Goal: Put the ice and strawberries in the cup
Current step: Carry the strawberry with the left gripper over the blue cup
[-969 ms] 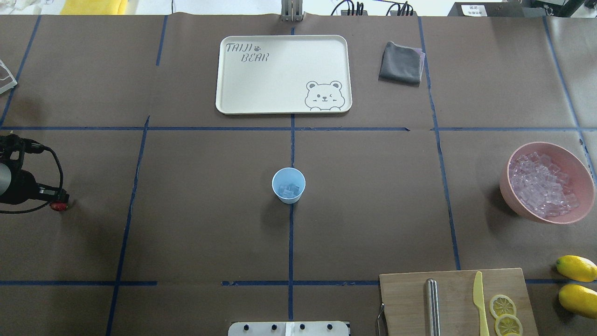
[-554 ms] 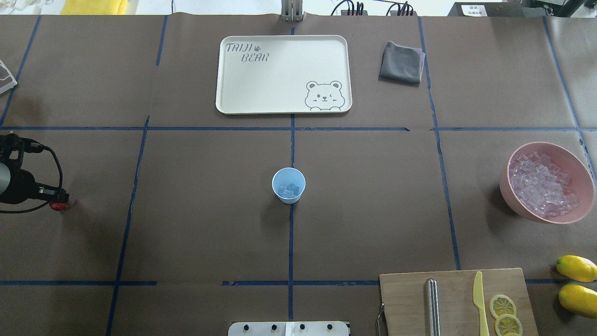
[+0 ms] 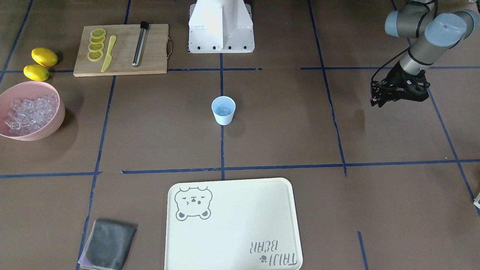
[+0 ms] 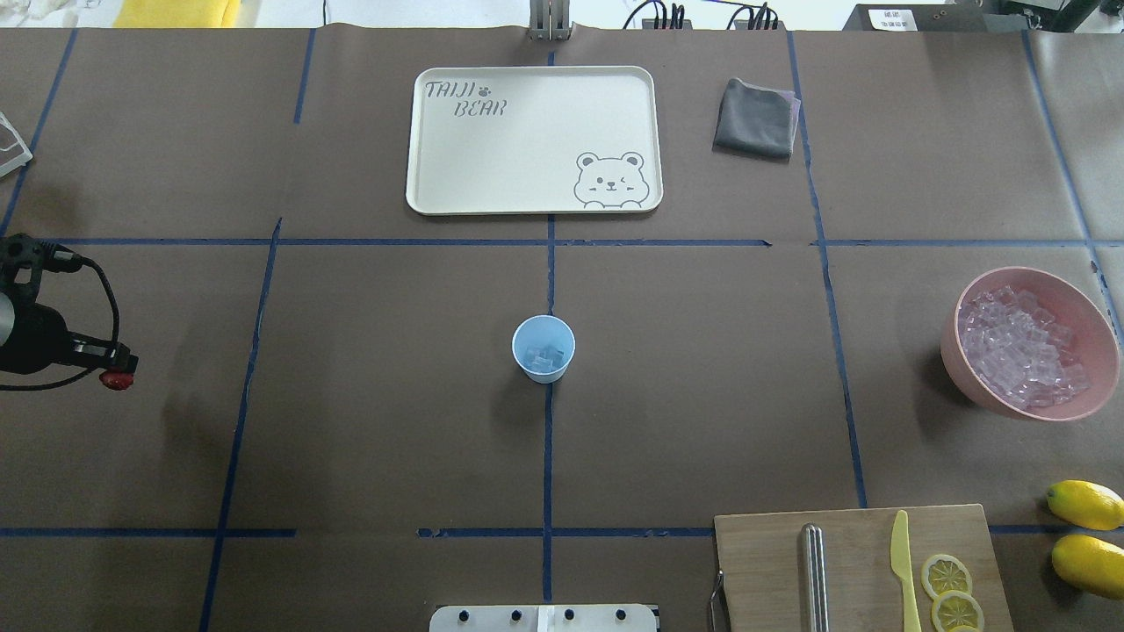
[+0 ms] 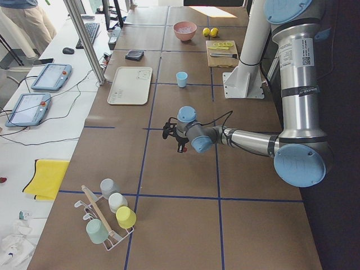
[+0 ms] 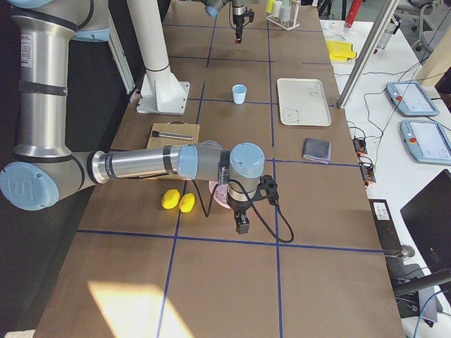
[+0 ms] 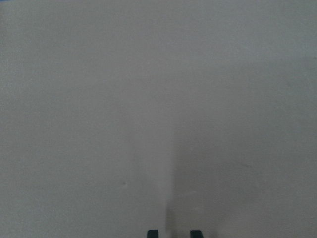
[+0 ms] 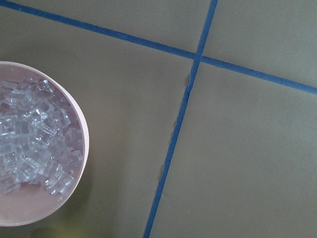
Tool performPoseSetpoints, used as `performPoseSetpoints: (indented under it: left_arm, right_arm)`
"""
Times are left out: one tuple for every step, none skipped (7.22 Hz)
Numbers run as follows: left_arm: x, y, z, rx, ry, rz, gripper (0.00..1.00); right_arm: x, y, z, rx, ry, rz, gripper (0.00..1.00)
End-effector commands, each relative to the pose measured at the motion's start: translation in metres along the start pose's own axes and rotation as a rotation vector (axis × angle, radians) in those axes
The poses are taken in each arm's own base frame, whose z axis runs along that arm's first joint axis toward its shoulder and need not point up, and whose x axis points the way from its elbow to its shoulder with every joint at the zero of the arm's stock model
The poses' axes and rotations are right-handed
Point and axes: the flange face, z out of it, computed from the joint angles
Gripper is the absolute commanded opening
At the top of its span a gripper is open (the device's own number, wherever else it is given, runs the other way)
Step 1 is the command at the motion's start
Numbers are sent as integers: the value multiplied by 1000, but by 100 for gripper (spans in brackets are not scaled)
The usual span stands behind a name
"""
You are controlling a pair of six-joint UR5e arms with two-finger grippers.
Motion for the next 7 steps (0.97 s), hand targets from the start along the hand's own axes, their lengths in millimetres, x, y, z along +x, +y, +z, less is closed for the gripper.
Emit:
performPoseSetpoints:
  left_arm:
    - [50,-5,-56,-21,-19,-22,0]
    - [82,-10,-84,-28,-28,-27,0]
    - [116,-22,-109,-24,-31,-28,0]
    - [153,-41,-127,-22,-33,-33,0]
    - [197,-62,-147,-25,-40,-42,0]
    - [243,-76,-166,-40,-47,-57,0]
    - [290,-70,-164,-49,-57,-84,0]
  right_arm:
    - [0,0,0,0,0,-1,100]
    - [0,0,0,1,0,0,100]
    - [0,0,0,1,0,0,100]
    - [1,0,0,0,0,1,100]
    - [0,0,0,1,0,0,100]
    - [0,1,0,0,0,3,100]
    - [0,1,0,0,0,3,100]
